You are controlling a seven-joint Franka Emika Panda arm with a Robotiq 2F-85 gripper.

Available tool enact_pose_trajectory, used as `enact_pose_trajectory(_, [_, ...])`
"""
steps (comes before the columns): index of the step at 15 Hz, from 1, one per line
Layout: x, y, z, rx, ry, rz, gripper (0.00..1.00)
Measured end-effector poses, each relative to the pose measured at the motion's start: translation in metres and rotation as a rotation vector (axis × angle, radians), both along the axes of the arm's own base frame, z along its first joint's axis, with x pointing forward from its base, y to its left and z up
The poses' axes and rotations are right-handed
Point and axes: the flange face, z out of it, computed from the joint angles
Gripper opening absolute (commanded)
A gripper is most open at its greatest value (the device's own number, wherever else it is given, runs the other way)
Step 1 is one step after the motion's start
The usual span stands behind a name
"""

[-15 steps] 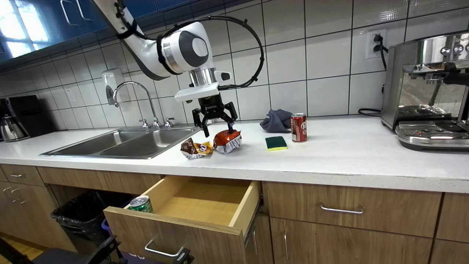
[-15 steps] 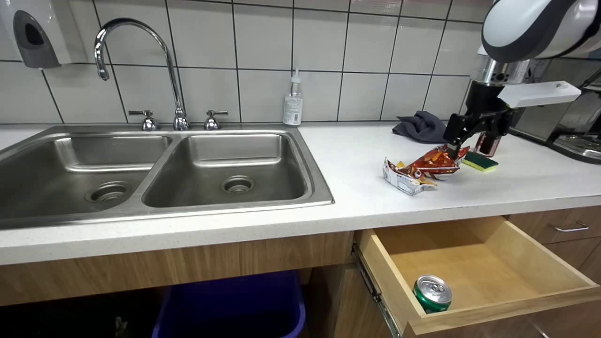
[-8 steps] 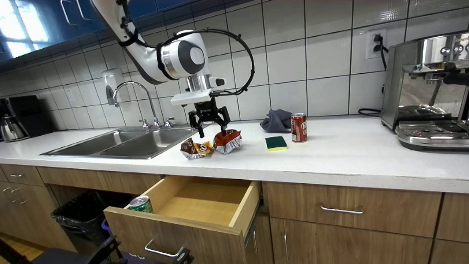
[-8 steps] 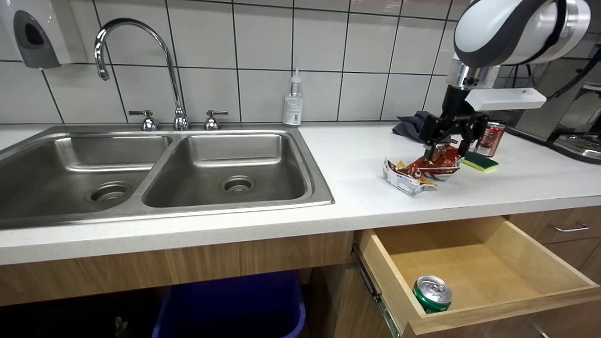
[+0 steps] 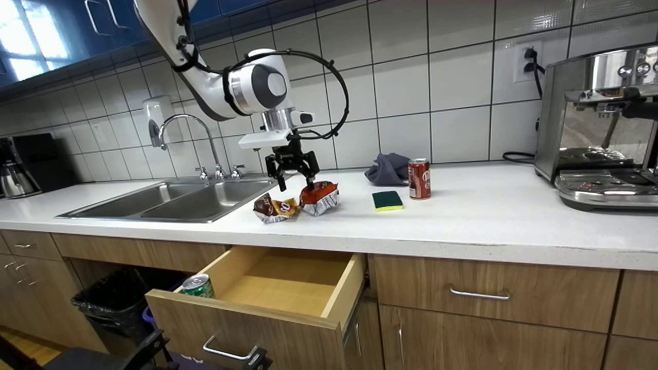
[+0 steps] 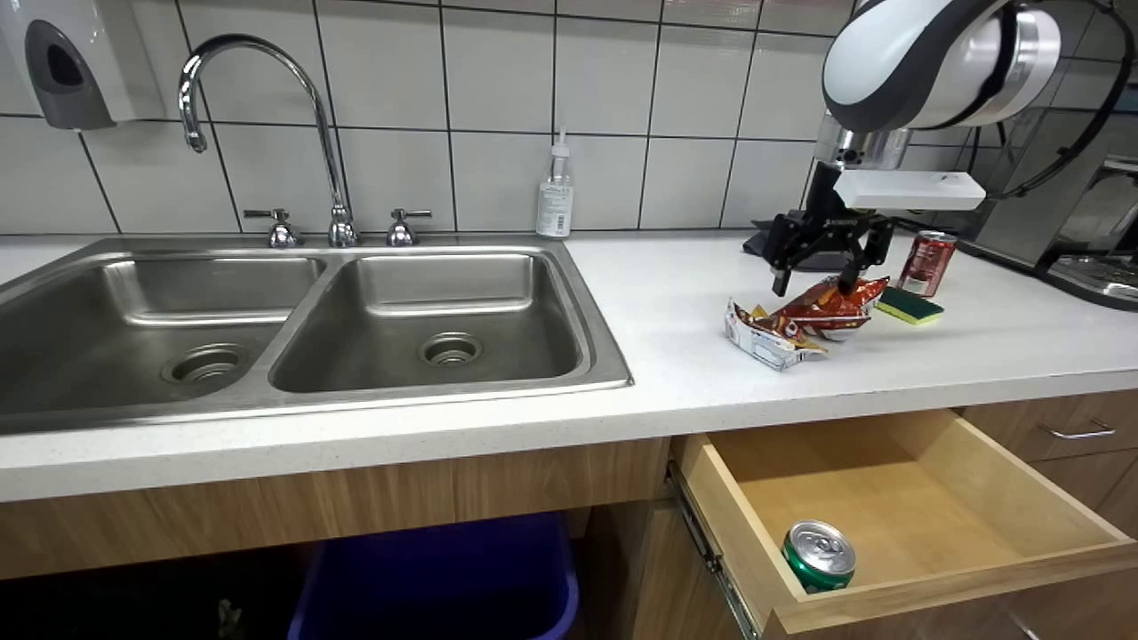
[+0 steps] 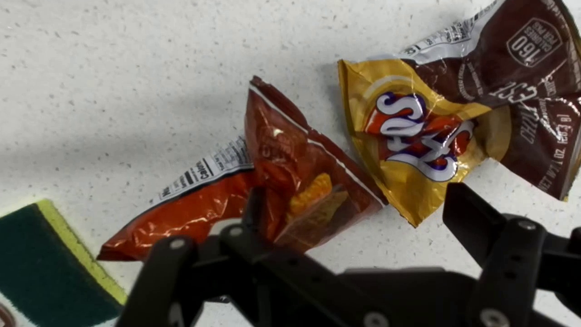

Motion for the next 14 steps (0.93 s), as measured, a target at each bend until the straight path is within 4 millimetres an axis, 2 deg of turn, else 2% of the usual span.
enact_pose_trajectory(14, [0.019, -0.008, 0.000, 0.015, -0.028, -0.137, 1.00])
